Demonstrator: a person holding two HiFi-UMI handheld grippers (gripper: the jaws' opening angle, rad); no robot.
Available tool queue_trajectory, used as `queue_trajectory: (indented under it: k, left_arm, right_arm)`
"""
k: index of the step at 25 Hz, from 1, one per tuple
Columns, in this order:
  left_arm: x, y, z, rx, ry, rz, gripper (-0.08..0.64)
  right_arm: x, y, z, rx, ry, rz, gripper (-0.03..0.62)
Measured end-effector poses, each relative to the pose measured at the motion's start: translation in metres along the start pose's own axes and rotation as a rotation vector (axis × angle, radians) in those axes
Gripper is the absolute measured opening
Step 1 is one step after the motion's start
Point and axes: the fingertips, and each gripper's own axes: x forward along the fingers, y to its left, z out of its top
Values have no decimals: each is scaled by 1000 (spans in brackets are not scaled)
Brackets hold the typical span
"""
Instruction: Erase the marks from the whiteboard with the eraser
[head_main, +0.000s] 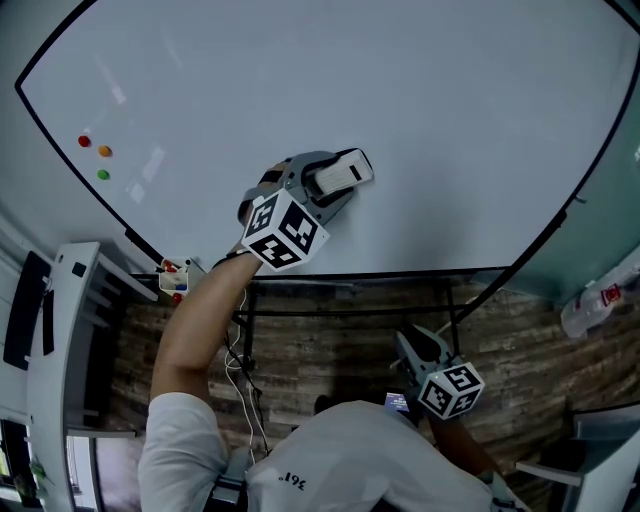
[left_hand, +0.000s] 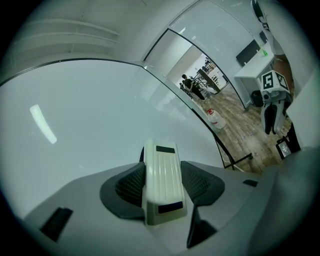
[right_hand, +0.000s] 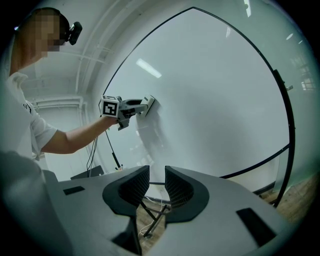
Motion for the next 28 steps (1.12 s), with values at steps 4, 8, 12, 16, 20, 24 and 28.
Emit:
queue_trajectory:
  k: [4, 8, 12, 16, 20, 24, 28]
  left_arm:
    - [1, -14, -7, -20, 17, -32, 235]
    - [1, -32, -16, -43, 31, -68, 235]
    - [-11, -42, -10, -133, -26, -80, 235]
    - [-35, -40, 19, -269, -158, -83, 235]
    - [-51, -43, 34, -372, -237, -68, 235]
    - [-62, -44, 41, -410, -262, -35, 235]
    - [-74, -33, 45, -457, -283, 7, 235]
  right_arm:
    - [-4, 0, 1, -1, -2, 1, 112]
    - [-5, -3, 1, -2, -1, 1, 112]
    - [-7, -3, 2, -9, 2, 6, 112]
    - [-7, -1, 1, -11, 7, 16, 112]
    - [-8, -2, 1, -12, 11, 28, 112]
    - [-9, -3, 1, -13, 17, 38, 112]
    - [-11, -3, -1, -13, 25, 50, 112]
